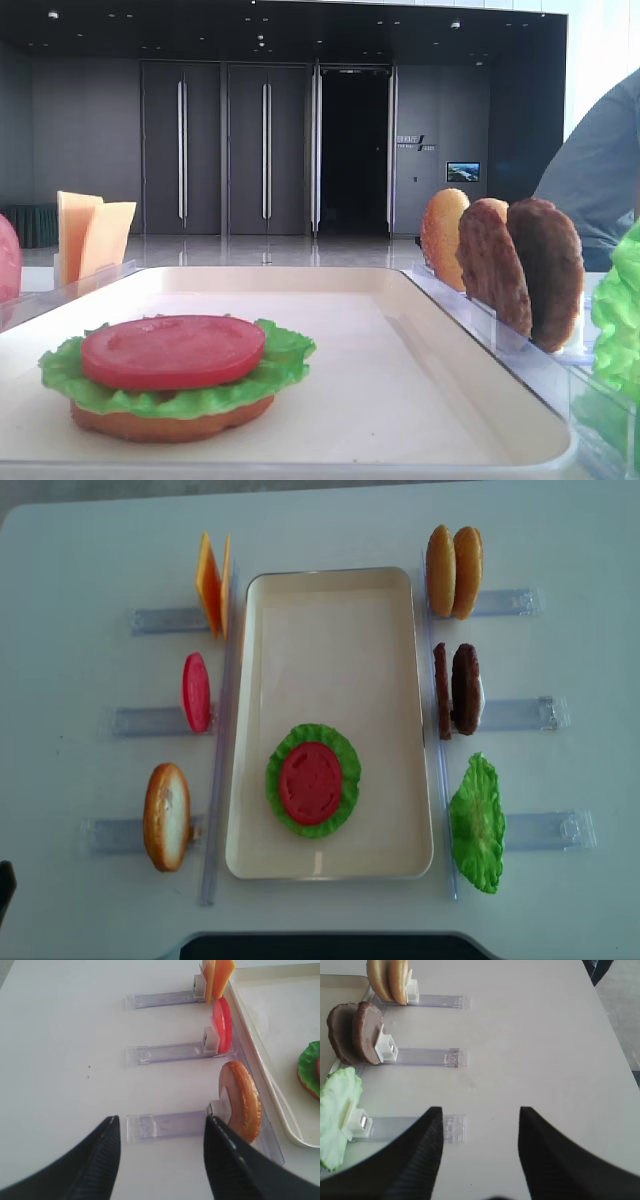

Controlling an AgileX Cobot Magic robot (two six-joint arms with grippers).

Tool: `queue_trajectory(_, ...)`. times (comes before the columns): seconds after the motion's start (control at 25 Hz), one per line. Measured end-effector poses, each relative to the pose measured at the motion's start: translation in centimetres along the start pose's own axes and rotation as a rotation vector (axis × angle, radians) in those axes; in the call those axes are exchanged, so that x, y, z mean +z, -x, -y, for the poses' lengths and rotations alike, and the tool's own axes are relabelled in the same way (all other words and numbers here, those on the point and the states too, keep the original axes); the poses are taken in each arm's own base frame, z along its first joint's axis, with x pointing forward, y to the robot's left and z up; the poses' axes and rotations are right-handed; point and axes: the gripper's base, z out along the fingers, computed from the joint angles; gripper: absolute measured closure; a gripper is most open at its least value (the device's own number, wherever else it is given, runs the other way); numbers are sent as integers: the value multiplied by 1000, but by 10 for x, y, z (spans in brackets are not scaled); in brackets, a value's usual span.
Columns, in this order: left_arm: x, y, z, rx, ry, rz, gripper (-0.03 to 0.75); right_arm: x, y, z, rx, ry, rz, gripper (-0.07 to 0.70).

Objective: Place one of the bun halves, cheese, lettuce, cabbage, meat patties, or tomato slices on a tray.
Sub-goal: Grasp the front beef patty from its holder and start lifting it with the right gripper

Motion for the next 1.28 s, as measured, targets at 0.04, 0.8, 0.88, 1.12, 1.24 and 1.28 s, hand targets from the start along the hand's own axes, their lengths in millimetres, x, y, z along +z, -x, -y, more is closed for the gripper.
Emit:
queue_trajectory(0.04, 0, 0, 0, 0, 0, 0, 307, 0, 0, 0, 0, 0, 0, 302)
queue_trajectory(0.8, 0, 0, 0, 0, 0, 0, 343, 0, 0, 0, 0, 0, 0, 325)
queue_trajectory(0.88, 0, 0, 0, 0, 0, 0, 344, 0, 0, 0, 0, 0, 0, 325)
queue_trajectory(1.12, 0, 0, 0, 0, 0, 0, 345, -4, 7, 0, -1, -2, 15, 325)
queue_trajectory(1.24, 0, 0, 0, 0, 0, 0, 345, 1, 19, 2, 3, 3, -33, 325)
queue_trajectory(1.28, 0, 0, 0, 0, 0, 0, 345, 5, 23, 3, 5, 5, -56, 325)
